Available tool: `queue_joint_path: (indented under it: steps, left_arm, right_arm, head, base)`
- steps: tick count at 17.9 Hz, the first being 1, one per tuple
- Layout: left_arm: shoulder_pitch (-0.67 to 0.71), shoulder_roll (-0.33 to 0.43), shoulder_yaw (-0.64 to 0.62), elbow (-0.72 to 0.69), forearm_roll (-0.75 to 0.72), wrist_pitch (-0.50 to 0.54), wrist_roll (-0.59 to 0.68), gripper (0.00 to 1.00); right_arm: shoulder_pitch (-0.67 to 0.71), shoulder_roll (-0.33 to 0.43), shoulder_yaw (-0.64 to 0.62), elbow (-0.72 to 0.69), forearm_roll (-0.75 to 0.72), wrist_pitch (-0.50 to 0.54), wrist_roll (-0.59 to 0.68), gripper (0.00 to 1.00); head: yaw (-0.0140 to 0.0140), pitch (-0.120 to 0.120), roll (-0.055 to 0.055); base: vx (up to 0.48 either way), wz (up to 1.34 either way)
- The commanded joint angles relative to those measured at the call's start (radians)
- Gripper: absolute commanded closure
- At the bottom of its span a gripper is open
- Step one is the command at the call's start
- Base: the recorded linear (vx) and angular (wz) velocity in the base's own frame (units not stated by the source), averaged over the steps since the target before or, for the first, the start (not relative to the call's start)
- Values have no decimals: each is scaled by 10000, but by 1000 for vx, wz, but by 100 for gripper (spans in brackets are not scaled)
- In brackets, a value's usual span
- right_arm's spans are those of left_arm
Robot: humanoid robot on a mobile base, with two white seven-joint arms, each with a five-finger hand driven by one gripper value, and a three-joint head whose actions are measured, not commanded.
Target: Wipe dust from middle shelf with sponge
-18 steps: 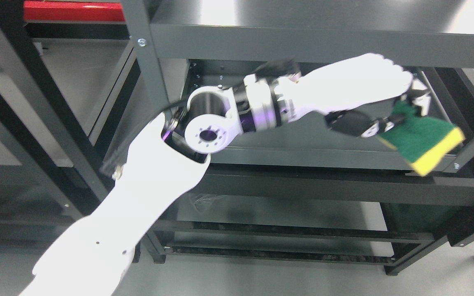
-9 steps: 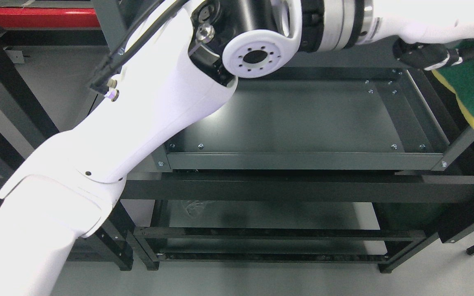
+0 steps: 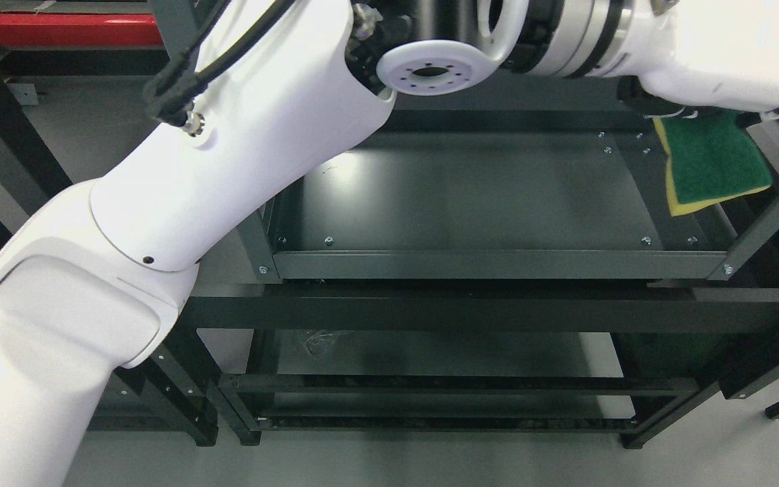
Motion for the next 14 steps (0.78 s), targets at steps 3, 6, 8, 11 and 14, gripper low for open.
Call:
queue_joint_path:
  steps: [3, 6, 8, 11, 14]
  left_arm:
    - [2018, 1633, 3668, -908, -194, -1935, -1672, 100]
    - [3324, 1708, 5311, -2179, 1013, -1935, -3344, 100]
    - [3434, 2288, 5941, -2444, 1583, -1935, -3548, 100]
    - [3449, 3942, 6587, -2429, 2778, -1935, -3533, 100]
    - [3602, 5920, 7093, -2414, 4311, -1935, -3533, 100]
  right_arm:
    - [-2, -175, -1, -175, 0, 6, 5, 0]
    - [-2, -175, -1, -175, 0, 6, 5, 0]
    - [-2, -175, 14, -175, 0, 6, 5, 0]
    - [-2, -175, -1, -175, 0, 6, 5, 0]
    - [-2, -175, -1, -175, 0, 6, 5, 0]
  head:
    - [0, 0, 0]
    - [0, 0, 0]
    - [0, 0, 0]
    - [0, 0, 0]
    - [0, 0, 0]
  base:
    - [0, 0]
    - [0, 0]
    - [0, 0]
    - [0, 0]
    - [0, 0]
